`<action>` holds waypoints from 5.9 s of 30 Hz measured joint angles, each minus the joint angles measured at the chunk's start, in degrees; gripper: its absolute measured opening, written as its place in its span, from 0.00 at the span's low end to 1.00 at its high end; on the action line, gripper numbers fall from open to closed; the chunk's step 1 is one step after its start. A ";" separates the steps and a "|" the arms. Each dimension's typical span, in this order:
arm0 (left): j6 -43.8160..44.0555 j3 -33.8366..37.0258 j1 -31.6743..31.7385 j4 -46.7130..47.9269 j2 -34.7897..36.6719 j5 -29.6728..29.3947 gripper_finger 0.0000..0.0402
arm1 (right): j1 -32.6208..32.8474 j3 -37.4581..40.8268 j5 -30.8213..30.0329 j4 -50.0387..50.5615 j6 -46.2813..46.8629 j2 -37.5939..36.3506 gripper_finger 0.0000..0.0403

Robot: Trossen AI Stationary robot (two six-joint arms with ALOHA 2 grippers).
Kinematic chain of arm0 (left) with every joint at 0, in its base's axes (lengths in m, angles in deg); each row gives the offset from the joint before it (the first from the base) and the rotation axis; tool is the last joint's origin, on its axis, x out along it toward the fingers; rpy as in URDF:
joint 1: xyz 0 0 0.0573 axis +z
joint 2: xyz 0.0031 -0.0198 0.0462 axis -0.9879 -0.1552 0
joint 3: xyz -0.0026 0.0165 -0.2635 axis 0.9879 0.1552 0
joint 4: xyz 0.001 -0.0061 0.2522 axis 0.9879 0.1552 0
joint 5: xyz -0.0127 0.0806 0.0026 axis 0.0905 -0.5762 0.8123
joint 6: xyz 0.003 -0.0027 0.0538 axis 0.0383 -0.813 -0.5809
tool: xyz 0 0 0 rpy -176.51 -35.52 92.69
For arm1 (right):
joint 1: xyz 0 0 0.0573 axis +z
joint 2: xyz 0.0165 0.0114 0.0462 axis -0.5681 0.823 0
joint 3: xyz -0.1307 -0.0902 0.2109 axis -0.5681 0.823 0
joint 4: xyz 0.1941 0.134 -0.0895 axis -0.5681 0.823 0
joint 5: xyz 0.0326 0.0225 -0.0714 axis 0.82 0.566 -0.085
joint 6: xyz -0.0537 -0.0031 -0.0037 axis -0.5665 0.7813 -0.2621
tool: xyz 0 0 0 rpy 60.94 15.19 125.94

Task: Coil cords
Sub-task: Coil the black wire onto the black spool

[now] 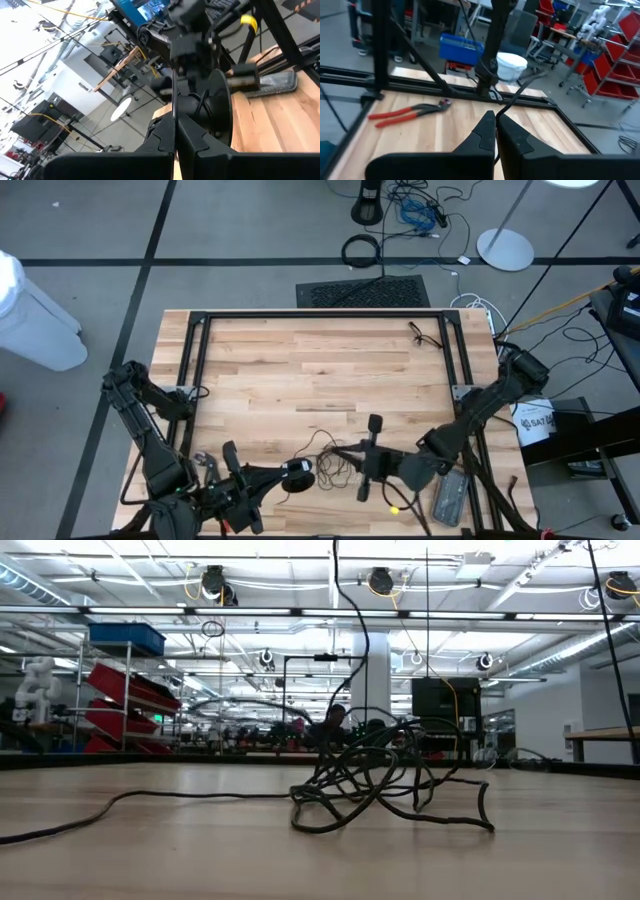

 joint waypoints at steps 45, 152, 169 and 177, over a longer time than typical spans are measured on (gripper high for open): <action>21.00 0.00 12.18 26.98 -0.74 -0.33 0.00 | 7.51 0.04 3.53 -20.77 -9.87 -0.71 0.00; 24.03 0.00 18.66 3.47 -5.46 11.85 0.00 | 1.12 0.00 -1.07 -22.97 -18.85 10.24 0.00; 23.56 0.00 19.75 12.73 -5.46 4.76 0.00 | 2.42 0.00 -1.34 -25.13 -21.89 10.24 0.00; 18.96 0.00 19.04 14.56 -5.46 1.79 0.00 | 2.49 0.00 -1.31 -22.04 -20.78 10.24 0.04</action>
